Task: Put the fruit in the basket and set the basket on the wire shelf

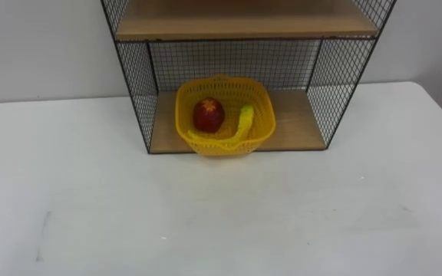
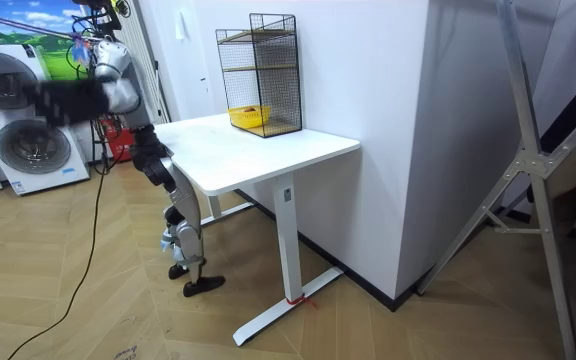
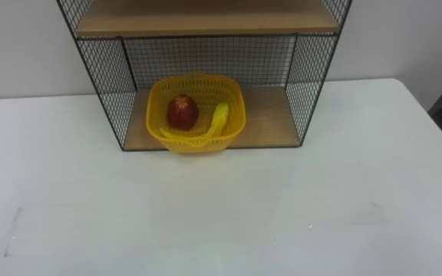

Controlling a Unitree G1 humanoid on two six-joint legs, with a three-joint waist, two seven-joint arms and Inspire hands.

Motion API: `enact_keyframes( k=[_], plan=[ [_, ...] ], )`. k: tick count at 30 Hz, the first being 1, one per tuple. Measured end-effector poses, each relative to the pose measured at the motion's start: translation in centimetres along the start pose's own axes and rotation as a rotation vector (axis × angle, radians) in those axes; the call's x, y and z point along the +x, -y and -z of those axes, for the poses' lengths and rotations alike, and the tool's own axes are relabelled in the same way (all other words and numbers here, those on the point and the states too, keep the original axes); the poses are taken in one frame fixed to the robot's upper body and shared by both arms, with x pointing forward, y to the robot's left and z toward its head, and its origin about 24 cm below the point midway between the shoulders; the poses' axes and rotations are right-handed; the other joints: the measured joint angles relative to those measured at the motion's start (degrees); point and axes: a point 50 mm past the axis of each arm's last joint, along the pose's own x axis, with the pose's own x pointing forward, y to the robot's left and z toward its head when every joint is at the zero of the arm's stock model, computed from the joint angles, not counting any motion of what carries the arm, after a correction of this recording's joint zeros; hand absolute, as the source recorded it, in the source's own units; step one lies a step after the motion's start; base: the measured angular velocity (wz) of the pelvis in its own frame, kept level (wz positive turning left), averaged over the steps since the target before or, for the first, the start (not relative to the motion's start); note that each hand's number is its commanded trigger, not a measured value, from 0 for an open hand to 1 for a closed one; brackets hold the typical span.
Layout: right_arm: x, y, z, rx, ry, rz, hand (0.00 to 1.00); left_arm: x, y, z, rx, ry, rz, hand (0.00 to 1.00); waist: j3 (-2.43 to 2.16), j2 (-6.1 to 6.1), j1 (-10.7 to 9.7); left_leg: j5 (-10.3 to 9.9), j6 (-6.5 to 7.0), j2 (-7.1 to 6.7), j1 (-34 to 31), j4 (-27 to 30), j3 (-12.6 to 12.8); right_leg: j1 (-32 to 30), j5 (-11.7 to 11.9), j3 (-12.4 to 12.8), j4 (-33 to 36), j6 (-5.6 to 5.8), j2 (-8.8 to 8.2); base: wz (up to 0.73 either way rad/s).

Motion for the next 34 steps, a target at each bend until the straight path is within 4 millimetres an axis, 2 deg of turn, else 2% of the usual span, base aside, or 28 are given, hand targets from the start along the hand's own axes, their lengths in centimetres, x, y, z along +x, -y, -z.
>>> enact_keyframes(
  k=[2, 3, 4, 5, 6, 8, 9, 10, 14, 15, 17, 18, 20, 24, 26, 30, 34],
  plan=[
    [1.3, 4.4, 3.9, -0.092, -0.152, 0.185, 0.0, 1.6, -3.1, 2.5, 0.075, -0.094, -0.165, 0.0, 0.02, 0.04, 0.1, -0.1, 0.08, -0.07, -0.1, 0.0, -0.3, 0.1, -0.4, 0.3, 0.1, 0.16, 0.0, 0.12],
    [1.3, 5.7, 5.1, -0.127, -0.186, 0.223, 0.0, 2.0, -4.0, 3.1, 0.092, -0.115, -0.202, 0.0, 0.02, 0.0, 0.2, -0.1, 0.07, -0.04, -0.2, 0.0, -0.4, 0.2, -0.4, 0.3, 0.0, 0.15, 0.03, 0.07],
    [1.1, 8.3, 7.1, -0.196, -0.249, 0.286, 0.0, 2.4, -5.9, 4.2, 0.131, -0.152, -0.26, 0.0, 0.03, 0.0, 0.6, -0.1, 0.08, -0.01, -0.3, 0.0, -0.3, 0.2, -0.4, 0.4, -0.1, 0.16, 0.06, 0.0],
    [0.9, 9.8, 8.1, -0.234, -0.276, 0.318, 0.0, 2.5, -6.9, 4.8, 0.148, -0.169, -0.287, 0.0, 0.02, 0.0, 0.6, -0.1, 0.08, -0.01, -0.3, 0.0, -0.3, 0.2, -0.4, 0.4, -0.1, 0.16, 0.06, 0.0],
    [0.2, 12.8, 10.0, -0.329, -0.323, 0.366, 0.0, 2.6, -9.0, 5.9, 0.187, -0.199, -0.328, 0.0, -0.03, -0.07, 1.2, -0.4, 0.46, 0.03, -0.2, 0.0, -0.3, 0.3, -0.4, 0.4, -0.1, 0.17, 0.05, 0.0],
    [-2.6, 18.6, 13.4, -0.538, -0.426, 0.433, 0.0, 1.9, -13.5, 8.2, 0.317, -0.238, -0.38, 0.0, -0.14, -0.25, 1.6, -1.1, 0.05, 0.48, -0.2, 0.8, 0.1, 0.7, -0.4, 0.4, -0.2, 0.16, 0.16, 0.0],
    [-3.5, 19.8, 14.1, -0.58, -0.455, 0.446, 0.0, 1.7, -14.6, 8.7, 0.349, -0.25, -0.391, 0.0, -0.17, -0.3, 1.6, -1.2, 0.08, 0.59, -0.1, 0.9, 0.3, 0.7, -0.4, 0.4, -0.2, 0.18, 0.16, 0.0],
    [-5.4, 21.8, 15.5, -0.682, -0.511, 0.453, 0.0, 1.0, -16.8, 9.7, 0.428, -0.273, -0.405, 0.0, -0.25, -0.41, 1.6, -1.2, 0.09, 0.59, 0.1, 0.9, 0.3, 0.7, -0.5, 0.6, -0.1, 0.23, 0.22, -0.03],
    [-10.3, 26.2, 18.2, -0.963, -0.679, 0.383, 0.0, -1.3, -21.4, 12.5, 0.648, -0.386, -0.369, 0.0, -0.23, -0.59, 1.7, -1.3, 0.07, 0.61, 1.4, 0.7, 0.4, 2.5, -0.4, 0.7, -0.3, 0.25, 0.27, 0.01],
    [-10.8, 26.4, 18.4, -1.009, -0.697, 0.353, 0.0, -1.7, -21.9, 12.8, 0.699, -0.396, -0.341, 0.0, -0.28, -0.68, 1.7, -1.3, 0.06, 0.61, 1.6, 0.7, 0.4, 2.7, -0.4, 0.7, -0.3, 0.26, 0.27, 0.0],
    [-12.2, 26.1, 19.6, -1.191, -0.747, 0.156, 0.0, -2.8, -23.2, 14.1, 0.928, -0.444, -0.181, 0.0, -0.17, -0.77, 1.6, -1.2, 0.05, 0.64, 2.8, 0.2, 0.4, 4.1, -0.2, 0.7, -1.3, 0.43, 0.41, -0.02],
    [-12.5, 25.9, 19.8, -1.243, -0.754, 0.094, 0.0, -3.1, -23.2, 14.4, 0.98, -0.459, -0.136, 0.0, -0.16, -0.84, 1.6, -1.2, 0.03, 0.64, 3.3, -0.1, 0.4, 4.5, -0.2, 0.7, -1.4, 0.46, 0.4, 0.08],
    [-13.3, 25.1, 20.7, -1.404, -0.78, -0.141, 0.0, -4.1, -23.1, 15.6, 1.215, -0.494, 0.094, 0.0, -0.13, -0.95, 1.6, -1.2, -0.06, 0.73, 4.5, -0.4, 0.3, 6.3, 0.2, 0.3, -2.5, 0.6, 0.45, 0.11],
    [-14.6, 23.3, 22.1, -1.563, -0.806, -0.431, 0.0, -5.3, -22.7, 17.0, 1.534, -0.504, 0.429, 0.0, -0.1, -0.89, 1.6, -1.2, -0.08, 0.77, 5.8, -0.7, 0.0, 7.9, 0.7, 0.1, -4.0, 0.77, 0.66, 0.07],
    [-15.5, 22.8, 22.7, -1.666, -0.816, -0.588, 0.0, -7.0, -22.3, 18.4, 1.735, -0.498, 0.637, 0.0, -0.04, -0.98, 1.4, -1.0, -0.27, 0.67, 6.4, -1.3, 0.0, 8.8, 0.9, 0.0, -4.4, 0.77, 0.56, 0.11],
    [-16.8, 22.0, 23.5, -1.814, -0.811, -0.777, 0.0, -9.5, -21.8, 20.3, 1.923, -0.482, 0.858, 0.0, 0.11, -0.94, 1.4, -0.9, -0.42, 0.64, 6.9, -1.4, 0.1, 8.8, 1.2, 0.2, -4.4, 0.32, 0.62, -0.02],
    [-17.8, 21.2, 24.0, -1.883, -0.796, -0.905, 0.0, -11.8, -20.7, 21.8, 2.031, -0.413, 1.065, 0.0, 0.86, -1.0, -0.3, -0.9, -0.42, 0.74, 7.2, -1.4, 0.0, 9.4, 1.6, 0.2, -5.2, 0.24, 0.87, 0.0]
  ],
)
